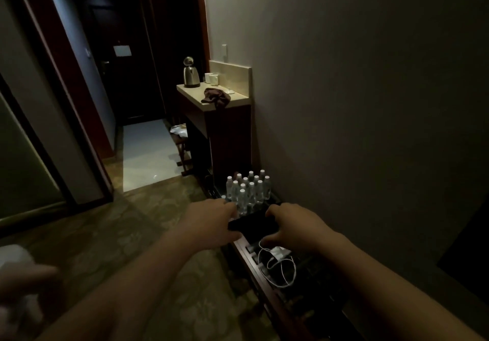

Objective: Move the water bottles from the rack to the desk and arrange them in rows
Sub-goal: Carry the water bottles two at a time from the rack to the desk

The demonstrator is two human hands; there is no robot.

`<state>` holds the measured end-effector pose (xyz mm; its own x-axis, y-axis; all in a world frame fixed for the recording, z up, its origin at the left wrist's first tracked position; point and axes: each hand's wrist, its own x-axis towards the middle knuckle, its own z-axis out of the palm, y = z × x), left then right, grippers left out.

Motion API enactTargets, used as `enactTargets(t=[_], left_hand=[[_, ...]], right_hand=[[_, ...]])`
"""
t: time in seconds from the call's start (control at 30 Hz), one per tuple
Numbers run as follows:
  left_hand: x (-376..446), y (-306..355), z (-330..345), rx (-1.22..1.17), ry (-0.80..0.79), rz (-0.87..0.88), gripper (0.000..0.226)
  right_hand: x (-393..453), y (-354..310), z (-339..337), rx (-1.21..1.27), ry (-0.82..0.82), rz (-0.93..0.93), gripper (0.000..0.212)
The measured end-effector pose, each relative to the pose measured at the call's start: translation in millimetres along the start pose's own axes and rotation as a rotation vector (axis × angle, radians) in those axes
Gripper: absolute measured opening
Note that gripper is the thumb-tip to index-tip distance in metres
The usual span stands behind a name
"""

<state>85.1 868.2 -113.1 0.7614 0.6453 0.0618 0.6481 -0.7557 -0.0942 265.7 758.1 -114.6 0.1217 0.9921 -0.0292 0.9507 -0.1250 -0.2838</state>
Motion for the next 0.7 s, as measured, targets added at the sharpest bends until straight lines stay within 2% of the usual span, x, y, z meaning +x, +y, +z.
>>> enactTargets(t=[0.37, 0.6, 0.7], left_hand=[[220, -208, 66, -0.018, -0.045, 0.224, 0.049], [354, -296, 102, -0.063, -0.056, 0.311, 0.065], [414, -320, 130, -0.052, -0.062, 0.331, 0.063]], right_hand=[[265, -17, 37, 0.057, -0.019, 0.248, 0.052], [398, -4, 48, 0.102, 0.077, 0.397, 0.058], [451, 14, 62, 0.122, 0.091, 0.445, 0.056]])
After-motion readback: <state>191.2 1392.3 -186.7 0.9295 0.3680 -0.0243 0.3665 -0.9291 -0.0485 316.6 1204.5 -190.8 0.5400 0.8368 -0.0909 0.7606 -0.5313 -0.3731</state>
